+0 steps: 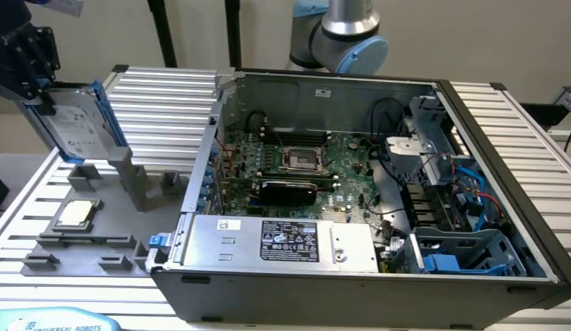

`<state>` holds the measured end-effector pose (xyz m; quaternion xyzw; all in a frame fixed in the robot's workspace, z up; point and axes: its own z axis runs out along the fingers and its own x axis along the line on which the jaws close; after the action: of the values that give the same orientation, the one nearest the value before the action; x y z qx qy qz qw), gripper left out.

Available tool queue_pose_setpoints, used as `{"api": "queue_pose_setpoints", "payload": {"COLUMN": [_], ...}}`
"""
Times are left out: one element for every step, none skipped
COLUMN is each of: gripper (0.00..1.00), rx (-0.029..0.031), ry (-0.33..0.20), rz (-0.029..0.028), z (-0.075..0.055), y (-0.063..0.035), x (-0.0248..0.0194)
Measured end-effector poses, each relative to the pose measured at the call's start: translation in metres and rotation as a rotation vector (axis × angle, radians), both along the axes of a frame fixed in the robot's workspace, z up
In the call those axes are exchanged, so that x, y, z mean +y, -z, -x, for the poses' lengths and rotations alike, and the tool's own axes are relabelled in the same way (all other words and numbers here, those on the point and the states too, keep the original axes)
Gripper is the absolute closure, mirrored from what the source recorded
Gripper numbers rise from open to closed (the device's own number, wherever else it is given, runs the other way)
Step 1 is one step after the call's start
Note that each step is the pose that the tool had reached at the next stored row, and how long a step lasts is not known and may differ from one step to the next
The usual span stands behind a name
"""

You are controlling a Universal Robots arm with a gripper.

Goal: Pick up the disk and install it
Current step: 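Pick up the disk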

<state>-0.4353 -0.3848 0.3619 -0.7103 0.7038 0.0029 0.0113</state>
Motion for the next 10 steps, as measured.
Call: {"api": "queue_pose_setpoints", "payload": {"gripper": [0.67,0.67,0.67,0.67,0.67,0.67,0.67,0.67,0.67,0.67], "rx": [0.0000,-0.0001,0.0000,0.0001,-0.0001,0.0001,0.0000,-0.0001,0.0000,0.0000], "ry": [0.000,0.000,0.000,0.000,0.000,0.000,0.000,0.000,0.000,-0.001], "rz": [0.0000,0.0000,0.0000,0.0000,0.0000,0.0000,0.0000,0.0000,0.0000,0.0000], "z": [0.000,-0.001,-0.002,-0.003,-0.004,-0.006,-0.007,-0.009,-0.012,-0.014], "y": [-0.0045,-0.0090,-0.0139,-0.0184,-0.0229,-0.0274,-0.0319,-0.0364,-0.0408,-0.0453], "x": [0.0000,0.0000,0.0000,0.0000,0.0000,0.0000,0.0001,0.0001,0.0001,0.0000]}}
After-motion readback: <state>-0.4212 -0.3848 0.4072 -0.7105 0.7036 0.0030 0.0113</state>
